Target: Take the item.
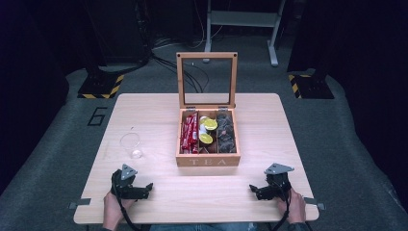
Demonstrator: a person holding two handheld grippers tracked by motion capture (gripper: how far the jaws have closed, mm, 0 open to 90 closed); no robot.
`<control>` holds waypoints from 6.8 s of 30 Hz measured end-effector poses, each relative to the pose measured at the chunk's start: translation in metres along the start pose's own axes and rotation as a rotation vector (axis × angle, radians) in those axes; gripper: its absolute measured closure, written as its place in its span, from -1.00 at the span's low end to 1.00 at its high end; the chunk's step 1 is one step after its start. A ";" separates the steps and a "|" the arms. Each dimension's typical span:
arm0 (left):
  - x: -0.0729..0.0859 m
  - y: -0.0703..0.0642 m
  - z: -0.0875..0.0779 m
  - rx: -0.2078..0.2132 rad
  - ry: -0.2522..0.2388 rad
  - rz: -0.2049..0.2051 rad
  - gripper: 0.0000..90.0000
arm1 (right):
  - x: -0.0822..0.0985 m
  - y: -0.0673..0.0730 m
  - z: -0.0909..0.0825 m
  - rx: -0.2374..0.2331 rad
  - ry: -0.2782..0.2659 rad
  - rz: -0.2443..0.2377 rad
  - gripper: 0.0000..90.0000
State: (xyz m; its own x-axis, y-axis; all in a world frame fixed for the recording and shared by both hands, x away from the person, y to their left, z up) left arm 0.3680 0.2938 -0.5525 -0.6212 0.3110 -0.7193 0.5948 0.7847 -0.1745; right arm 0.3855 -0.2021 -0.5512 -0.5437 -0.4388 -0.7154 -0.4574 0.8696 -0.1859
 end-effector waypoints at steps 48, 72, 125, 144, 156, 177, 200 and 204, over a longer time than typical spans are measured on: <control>-0.057 -0.039 -0.018 0.106 0.080 0.183 -1.00 | 0.000 -0.001 0.000 -0.003 0.007 -0.001 -1.00; -0.115 -0.063 -0.013 0.176 0.099 0.288 -1.00 | 0.000 -0.001 0.000 -0.003 0.007 -0.001 -1.00; -0.247 -0.109 0.079 0.330 0.157 0.389 -0.97 | 0.000 -0.001 0.000 -0.001 0.007 -0.001 -1.00; -0.252 -0.148 0.133 0.401 0.257 0.442 -0.67 | 0.000 -0.001 0.000 -0.002 0.008 -0.002 -1.00; -0.248 -0.152 0.153 0.412 0.292 0.409 -0.06 | 0.000 -0.001 0.000 -0.002 0.007 -0.003 -1.00; -0.240 -0.152 0.161 0.431 0.322 0.390 0.79 | 0.000 0.000 0.000 0.005 0.004 0.012 -1.00; -0.252 -0.147 0.133 0.408 0.224 0.418 0.87 | 0.000 -0.001 0.000 -0.001 0.008 0.000 -1.00; -0.254 -0.146 0.128 0.405 0.215 0.421 0.87 | 0.000 -0.001 0.000 -0.001 0.006 -0.001 -1.00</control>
State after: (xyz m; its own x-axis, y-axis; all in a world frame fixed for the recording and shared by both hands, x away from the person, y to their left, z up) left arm 0.5040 0.0314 -0.4307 -0.3549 0.6835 -0.6378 0.9313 0.3188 -0.1765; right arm 0.3853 -0.2029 -0.5511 -0.5477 -0.4409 -0.7111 -0.4582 0.8692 -0.1860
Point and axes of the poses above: each handheld gripper's, and its own axes: z roughly forward along the jaws, x roughly out of its underside, y roughly to its left, the point moved 3 cm from there along z, roughly forward along the jaws, and after that the axes turned 15 degrees about x, right-handed, at the moved point
